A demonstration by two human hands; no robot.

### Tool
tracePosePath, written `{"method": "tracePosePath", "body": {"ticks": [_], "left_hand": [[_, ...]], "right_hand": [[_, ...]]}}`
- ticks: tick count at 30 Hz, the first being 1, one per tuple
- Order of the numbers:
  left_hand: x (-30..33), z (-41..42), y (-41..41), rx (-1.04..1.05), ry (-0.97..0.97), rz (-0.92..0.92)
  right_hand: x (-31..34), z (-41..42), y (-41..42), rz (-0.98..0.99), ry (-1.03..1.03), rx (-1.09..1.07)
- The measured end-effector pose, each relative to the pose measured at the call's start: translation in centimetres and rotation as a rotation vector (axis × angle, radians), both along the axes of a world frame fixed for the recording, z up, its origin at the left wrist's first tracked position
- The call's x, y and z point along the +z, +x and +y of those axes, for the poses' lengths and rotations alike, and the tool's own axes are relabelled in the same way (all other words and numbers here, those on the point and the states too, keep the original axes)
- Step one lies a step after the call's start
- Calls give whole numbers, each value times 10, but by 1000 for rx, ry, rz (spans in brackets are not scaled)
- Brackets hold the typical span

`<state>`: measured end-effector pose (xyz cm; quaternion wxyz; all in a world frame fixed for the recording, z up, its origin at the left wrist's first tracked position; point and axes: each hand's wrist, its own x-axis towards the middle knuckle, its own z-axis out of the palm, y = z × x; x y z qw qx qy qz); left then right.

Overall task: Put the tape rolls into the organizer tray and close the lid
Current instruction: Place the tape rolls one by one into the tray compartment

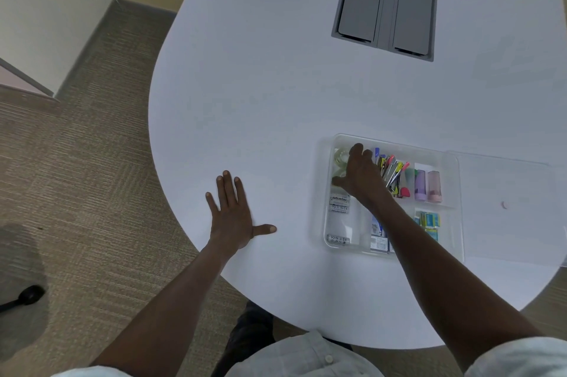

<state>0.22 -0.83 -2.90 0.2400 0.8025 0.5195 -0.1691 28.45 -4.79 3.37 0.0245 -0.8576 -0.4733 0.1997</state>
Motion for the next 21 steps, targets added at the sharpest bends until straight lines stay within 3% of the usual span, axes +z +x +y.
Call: {"method": "tracePosePath", "body": {"ticks": [14,21], "left_hand": [[-2,0,-1,-3,4,-13],[-1,0,0,-5,15,18]], "right_hand": [[-7,9,-12,-32,-13,-91],[-11,10,-10,45,-9,-141]]}}
